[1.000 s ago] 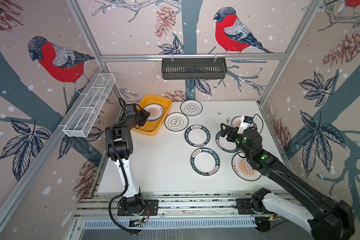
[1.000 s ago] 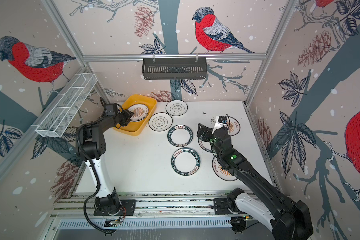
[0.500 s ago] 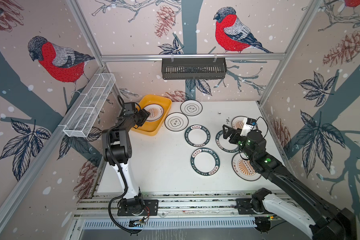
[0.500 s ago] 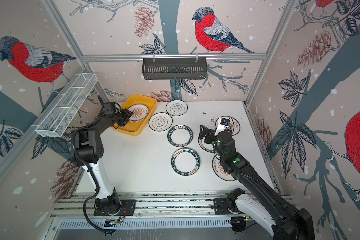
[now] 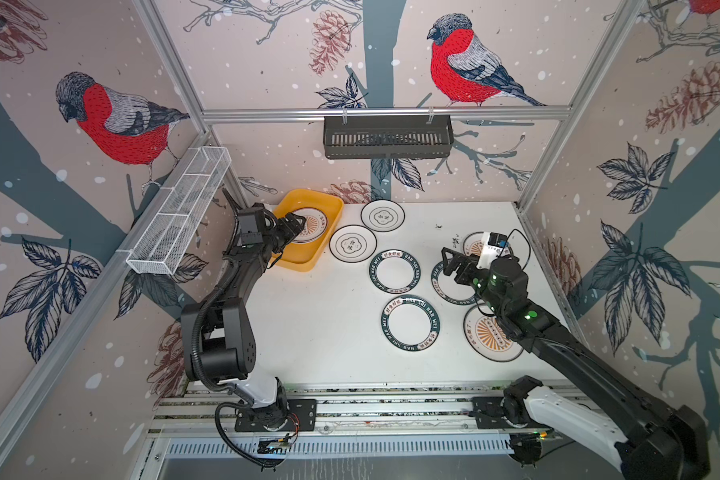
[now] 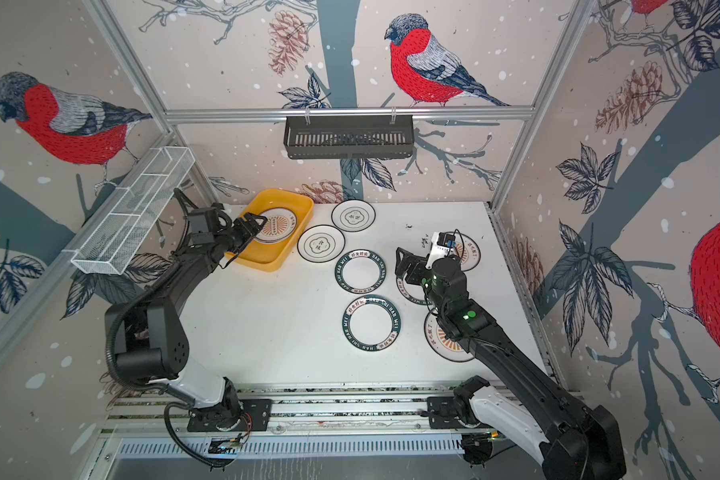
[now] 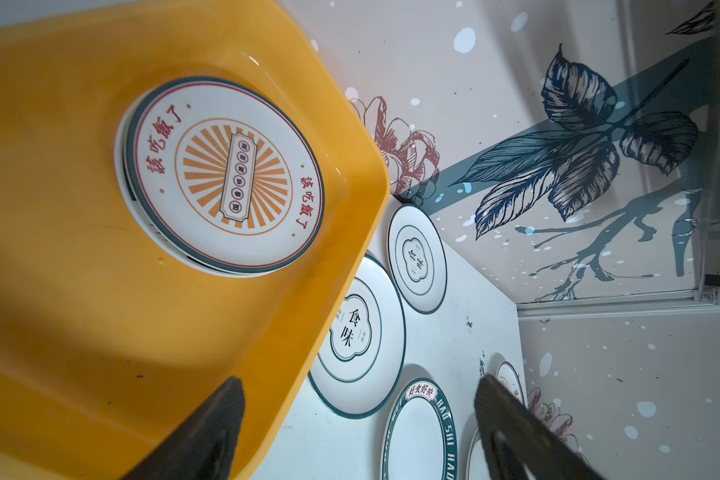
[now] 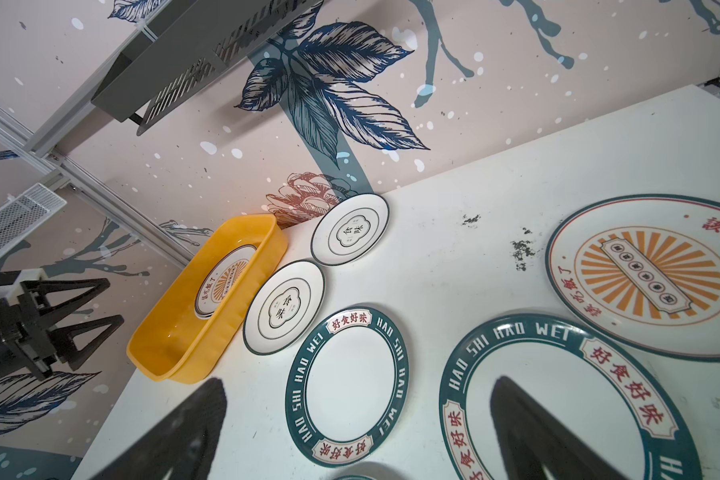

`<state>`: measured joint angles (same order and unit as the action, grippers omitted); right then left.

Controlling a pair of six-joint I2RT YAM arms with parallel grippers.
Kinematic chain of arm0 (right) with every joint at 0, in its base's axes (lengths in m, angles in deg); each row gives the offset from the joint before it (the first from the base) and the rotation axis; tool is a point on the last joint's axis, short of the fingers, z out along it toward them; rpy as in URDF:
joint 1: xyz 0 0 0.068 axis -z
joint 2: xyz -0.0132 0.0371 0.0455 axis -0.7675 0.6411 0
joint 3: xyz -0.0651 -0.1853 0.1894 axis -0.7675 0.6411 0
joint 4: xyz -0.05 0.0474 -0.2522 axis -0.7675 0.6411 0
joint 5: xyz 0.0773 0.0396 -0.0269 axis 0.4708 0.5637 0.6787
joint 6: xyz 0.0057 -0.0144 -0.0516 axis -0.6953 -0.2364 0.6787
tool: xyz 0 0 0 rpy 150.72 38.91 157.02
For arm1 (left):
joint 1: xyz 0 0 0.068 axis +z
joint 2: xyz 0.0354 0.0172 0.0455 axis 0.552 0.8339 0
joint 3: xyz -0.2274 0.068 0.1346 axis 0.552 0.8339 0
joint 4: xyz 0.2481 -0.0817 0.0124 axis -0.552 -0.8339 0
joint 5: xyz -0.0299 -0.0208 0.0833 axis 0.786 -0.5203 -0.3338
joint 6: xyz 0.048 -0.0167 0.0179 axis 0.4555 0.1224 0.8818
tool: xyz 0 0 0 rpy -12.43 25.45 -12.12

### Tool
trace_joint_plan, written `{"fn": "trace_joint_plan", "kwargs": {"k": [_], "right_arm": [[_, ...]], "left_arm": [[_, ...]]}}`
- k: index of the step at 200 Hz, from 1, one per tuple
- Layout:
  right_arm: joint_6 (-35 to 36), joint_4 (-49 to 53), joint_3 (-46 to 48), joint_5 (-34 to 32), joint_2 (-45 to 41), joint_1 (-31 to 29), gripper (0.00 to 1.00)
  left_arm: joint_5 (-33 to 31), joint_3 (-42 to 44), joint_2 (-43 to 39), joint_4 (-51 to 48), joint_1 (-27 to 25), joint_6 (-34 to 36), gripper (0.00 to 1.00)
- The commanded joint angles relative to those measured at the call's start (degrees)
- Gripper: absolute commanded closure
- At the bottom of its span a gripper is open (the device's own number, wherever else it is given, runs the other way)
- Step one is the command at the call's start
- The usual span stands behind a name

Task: Place the plates into the plastic bin on the countertop
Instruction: 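Withdraw the left gripper and move it to the green-rimmed plate nearest the robot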

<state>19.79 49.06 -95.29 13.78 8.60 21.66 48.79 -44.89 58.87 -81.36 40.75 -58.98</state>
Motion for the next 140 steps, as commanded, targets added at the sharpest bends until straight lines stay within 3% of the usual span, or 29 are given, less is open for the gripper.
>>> {"fn": "trace_joint_plan", "kwargs": {"k": [1, 22, 53, 74, 107, 140], "right_arm": [[-0.9, -2.4, -0.4, 0.3, 0.9, 0.1, 0.00], [-3.4, -2.9, -0.3, 0.4, 2.5, 0.0, 0.00], [-6.2, 0.6, 0.5, -0.4, 2.9, -0.9, 0.00], [-6.6, 3.7, 1.6, 0.0, 1.8, -1.8, 0.00], [-9.2, 7.9, 3.5, 0.2, -0.8, -2.2, 0.00], [-9.7, 9.7, 5.6, 0.9, -3.7, -2.1, 0.00]], "left_arm": [[2.7, 2.8, -5.0, 2.8, -0.4, 4.7, 0.04], [2.7, 5.1, -11.0, 1.4, -1.7, 9.2, 0.04], [9.6, 7.1, -16.0, -4.2, -3.7, 13.8, 0.04], [9.9, 11.5, -19.6, -8.5, -7.0, 16.6, 0.04], [10.3, 22.1, -25.6, -0.5, -14.1, 11.3, 0.04], [3.5, 31.0, -28.1, 9.0, -25.1, 6.0, 0.04]]}}
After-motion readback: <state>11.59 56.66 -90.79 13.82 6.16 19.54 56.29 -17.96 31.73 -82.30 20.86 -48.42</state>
